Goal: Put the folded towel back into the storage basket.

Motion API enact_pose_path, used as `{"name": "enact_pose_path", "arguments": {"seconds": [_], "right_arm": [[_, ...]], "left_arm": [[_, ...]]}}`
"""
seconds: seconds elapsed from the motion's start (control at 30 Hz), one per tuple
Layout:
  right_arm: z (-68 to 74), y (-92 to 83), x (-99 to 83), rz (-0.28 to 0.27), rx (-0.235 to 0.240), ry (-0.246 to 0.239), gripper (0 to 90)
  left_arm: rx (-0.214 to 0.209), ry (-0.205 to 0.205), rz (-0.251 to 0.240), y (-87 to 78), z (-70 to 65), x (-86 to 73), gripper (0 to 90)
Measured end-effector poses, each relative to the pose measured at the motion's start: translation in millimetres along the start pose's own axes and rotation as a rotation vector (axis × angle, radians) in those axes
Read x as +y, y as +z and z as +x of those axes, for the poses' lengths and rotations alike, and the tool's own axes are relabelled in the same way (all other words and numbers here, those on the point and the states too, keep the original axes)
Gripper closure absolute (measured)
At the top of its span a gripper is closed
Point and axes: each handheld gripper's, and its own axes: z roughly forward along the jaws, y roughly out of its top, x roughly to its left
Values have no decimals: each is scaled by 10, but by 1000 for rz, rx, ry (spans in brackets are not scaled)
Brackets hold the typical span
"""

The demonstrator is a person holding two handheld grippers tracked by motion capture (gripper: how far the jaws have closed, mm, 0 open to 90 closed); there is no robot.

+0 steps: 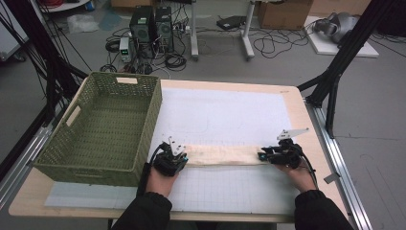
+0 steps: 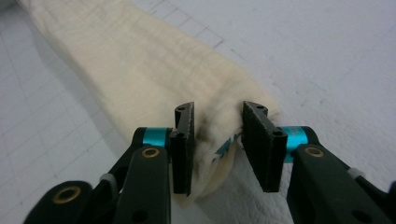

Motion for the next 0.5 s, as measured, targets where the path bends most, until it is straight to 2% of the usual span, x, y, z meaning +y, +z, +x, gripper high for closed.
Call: {"name": "enact_pose_path", "arguments": {"seconds": [0.07, 0.13, 0.23, 0.3, 0.37, 0.4, 0.43, 0.5], "right_arm": [[-4, -67, 1, -41, -20, 10, 562], [7, -147, 6, -86, -27, 9, 540], [43, -238, 9, -133, -54, 4, 513], [84, -280, 14, -149, -56, -14, 581], [132, -290, 25, -160, -38, -39, 666], [154, -278, 32, -152, -34, -57, 709], [154, -278, 32, -152, -34, -57, 709], [203, -198, 34, -104, 5, -89, 739]], "left_arm": [[1, -6, -19, -31, 26, 24, 659], [-3, -9, -28, -47, 37, 35, 634], [-32, -12, -49, -81, 63, 76, 608], [-42, -4, -55, -86, 60, 89, 602], [-61, 11, -69, -87, 48, 119, 603], [-78, 12, -74, -81, 42, 140, 603], [-101, 16, -84, -74, 35, 162, 603], [-127, 38, -89, -51, 13, 214, 611]]}}
